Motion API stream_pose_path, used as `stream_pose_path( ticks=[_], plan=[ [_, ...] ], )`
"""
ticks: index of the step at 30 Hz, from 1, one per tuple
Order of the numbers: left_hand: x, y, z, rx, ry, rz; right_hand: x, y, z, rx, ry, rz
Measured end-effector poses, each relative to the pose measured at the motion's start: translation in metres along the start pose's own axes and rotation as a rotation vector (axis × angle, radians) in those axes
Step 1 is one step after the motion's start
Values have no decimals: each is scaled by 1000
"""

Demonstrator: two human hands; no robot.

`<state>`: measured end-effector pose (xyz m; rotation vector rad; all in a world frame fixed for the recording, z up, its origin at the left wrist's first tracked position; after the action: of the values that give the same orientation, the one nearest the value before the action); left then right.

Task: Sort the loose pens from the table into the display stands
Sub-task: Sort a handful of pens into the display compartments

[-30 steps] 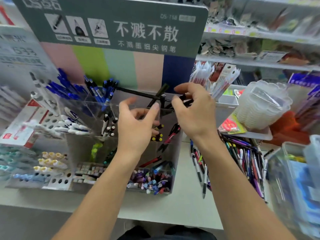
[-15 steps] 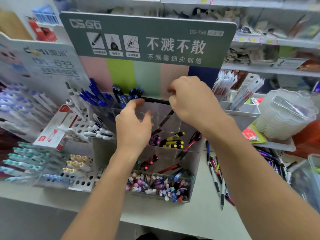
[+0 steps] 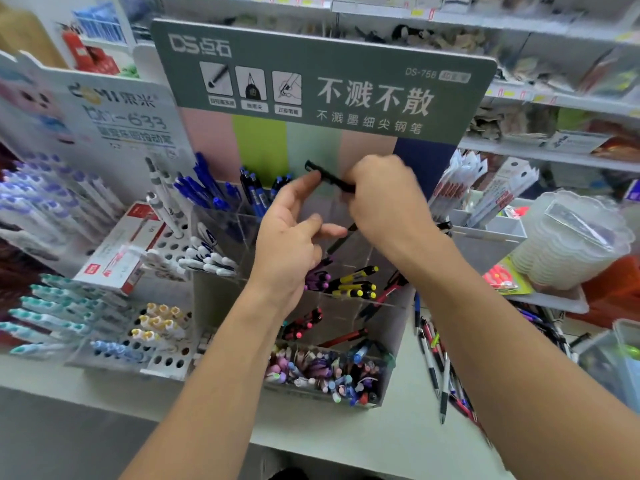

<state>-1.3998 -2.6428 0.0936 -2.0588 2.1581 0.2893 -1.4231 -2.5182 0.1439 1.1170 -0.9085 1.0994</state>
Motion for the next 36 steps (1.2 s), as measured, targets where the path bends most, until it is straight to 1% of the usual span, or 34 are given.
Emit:
stream_pose_path(
  ticks=[2,3,5,6,7,9,10,14,16,17,20,21,22,24,26,28,30,31,34,36],
  plan=[
    [-4,-2,-2,-89,41,5,10,-6,-20,1,242,-161],
    [-3,-3,-2,-144,105,-13,15,-11,-29,-28,415,-206],
    [1,-3,1,-257,314,-48,19,-22,-41,-127,707,-186],
    [1,-4,4,-306,420,-34,17,-26,-48,-160,771,-153],
    [-3,-4,6,-334,508,6,14,-29,-55,-170,761,-121],
    [-14,-6,9,-345,613,82,7,-33,-68,-146,634,-84],
    [-19,-7,10,-346,637,94,6,-34,-71,-134,615,-96],
    [-26,0,12,-365,670,23,12,-39,-85,-173,793,-238],
    [-27,4,14,-359,639,51,16,-40,-94,-180,720,-250],
    [-28,5,14,-359,615,84,15,-38,-97,-180,653,-203],
    [-34,3,15,-393,591,190,7,-32,-98,-173,453,107],
    [-36,2,15,-404,596,218,6,-32,-99,-172,415,152],
    [-38,2,15,-415,606,241,6,-33,-101,-191,441,150],
    [-42,2,17,-431,614,272,9,-41,-108,-272,581,118],
    [-48,2,21,-438,590,295,8,-48,-116,-324,721,181],
    [-56,2,20,-479,575,303,1,-50,-117,-320,912,234],
    [-64,5,18,-574,586,288,-6,-49,-118,-305,1114,229],
    [-68,7,17,-615,599,271,-9,-48,-120,-298,1168,226],
    [-79,11,19,-654,657,229,-7,-53,-130,-292,1151,217],
    [-85,6,22,-670,724,198,-4,-61,-147,-322,1098,165]
  ],
)
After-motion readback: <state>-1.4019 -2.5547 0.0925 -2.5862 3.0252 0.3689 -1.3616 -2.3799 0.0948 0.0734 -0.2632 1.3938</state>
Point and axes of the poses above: each hand's wrist, its own y-axis towards the middle knuckle, its own x-axis out of the back of the hand, z = x × y, the point moved 1 cm from there along y, towards the middle knuckle, and after that the axes turned 6 degrees about -x, right-handed, at the moved point
